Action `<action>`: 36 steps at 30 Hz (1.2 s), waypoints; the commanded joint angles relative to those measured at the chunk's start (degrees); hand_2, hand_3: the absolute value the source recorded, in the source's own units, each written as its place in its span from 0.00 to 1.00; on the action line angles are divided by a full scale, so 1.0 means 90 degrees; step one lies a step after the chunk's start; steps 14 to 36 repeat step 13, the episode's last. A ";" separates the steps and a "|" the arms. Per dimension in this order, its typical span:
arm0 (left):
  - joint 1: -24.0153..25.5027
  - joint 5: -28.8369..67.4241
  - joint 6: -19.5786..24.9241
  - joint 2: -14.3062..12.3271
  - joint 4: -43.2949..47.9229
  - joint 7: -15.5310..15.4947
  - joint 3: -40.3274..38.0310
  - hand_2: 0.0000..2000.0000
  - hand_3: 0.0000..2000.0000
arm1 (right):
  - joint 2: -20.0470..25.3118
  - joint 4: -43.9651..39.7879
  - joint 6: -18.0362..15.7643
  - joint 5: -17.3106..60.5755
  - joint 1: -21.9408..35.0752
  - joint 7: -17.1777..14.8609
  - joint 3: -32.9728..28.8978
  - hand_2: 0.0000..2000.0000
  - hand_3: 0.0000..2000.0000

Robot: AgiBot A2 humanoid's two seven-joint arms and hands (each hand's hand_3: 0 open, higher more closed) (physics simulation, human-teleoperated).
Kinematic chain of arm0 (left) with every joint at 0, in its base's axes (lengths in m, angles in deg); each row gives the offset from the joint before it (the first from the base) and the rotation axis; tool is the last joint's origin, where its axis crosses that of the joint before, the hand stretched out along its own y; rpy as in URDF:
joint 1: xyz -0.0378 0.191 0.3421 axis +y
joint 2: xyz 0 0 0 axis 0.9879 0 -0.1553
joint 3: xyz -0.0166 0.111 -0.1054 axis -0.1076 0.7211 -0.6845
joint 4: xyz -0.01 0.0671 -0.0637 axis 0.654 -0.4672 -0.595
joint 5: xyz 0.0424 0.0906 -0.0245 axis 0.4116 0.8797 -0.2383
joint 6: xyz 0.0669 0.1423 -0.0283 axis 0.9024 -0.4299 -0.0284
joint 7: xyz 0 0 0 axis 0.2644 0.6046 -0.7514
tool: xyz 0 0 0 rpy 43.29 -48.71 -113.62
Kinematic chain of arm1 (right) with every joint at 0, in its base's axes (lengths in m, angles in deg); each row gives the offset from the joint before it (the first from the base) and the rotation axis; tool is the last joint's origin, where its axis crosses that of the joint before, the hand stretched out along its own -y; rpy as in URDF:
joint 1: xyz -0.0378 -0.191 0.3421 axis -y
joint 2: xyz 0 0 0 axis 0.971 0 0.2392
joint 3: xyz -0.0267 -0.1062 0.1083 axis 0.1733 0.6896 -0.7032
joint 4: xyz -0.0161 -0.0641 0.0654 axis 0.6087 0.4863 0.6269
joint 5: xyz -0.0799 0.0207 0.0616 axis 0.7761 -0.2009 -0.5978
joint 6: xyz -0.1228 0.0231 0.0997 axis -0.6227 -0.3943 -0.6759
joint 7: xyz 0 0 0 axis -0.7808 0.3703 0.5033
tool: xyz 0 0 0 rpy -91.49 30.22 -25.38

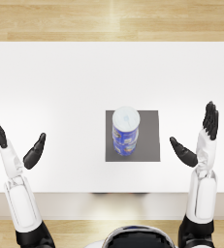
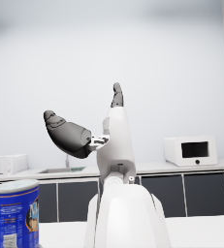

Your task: Pick up the blue can on the left and place it in the middle, then pick up the blue can on the right and place it on top of the can in the middle

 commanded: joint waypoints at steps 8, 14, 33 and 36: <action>0.0080 0.0000 0.0000 -0.0040 -0.0063 0.0000 -0.0026 0.00 0.00 | 0.0014 -0.0031 0.0000 0.0000 -0.0140 0.0000 -0.0156 0.00 0.00; 0.0084 0.0000 0.0000 -0.0042 -0.0067 0.0000 -0.0028 0.00 0.00 | 0.0015 -0.0033 0.0000 0.0000 -0.0148 0.0000 -0.0166 0.00 0.00; 0.0084 0.0000 0.0000 -0.0042 -0.0067 0.0000 -0.0028 0.00 0.00 | 0.0015 -0.0033 0.0000 0.0000 -0.0148 0.0000 -0.0166 0.00 0.00; 0.0084 0.0000 0.0000 -0.0042 -0.0067 0.0000 -0.0028 0.00 0.00 | 0.0015 -0.0033 0.0000 0.0000 -0.0148 0.0000 -0.0166 0.00 0.00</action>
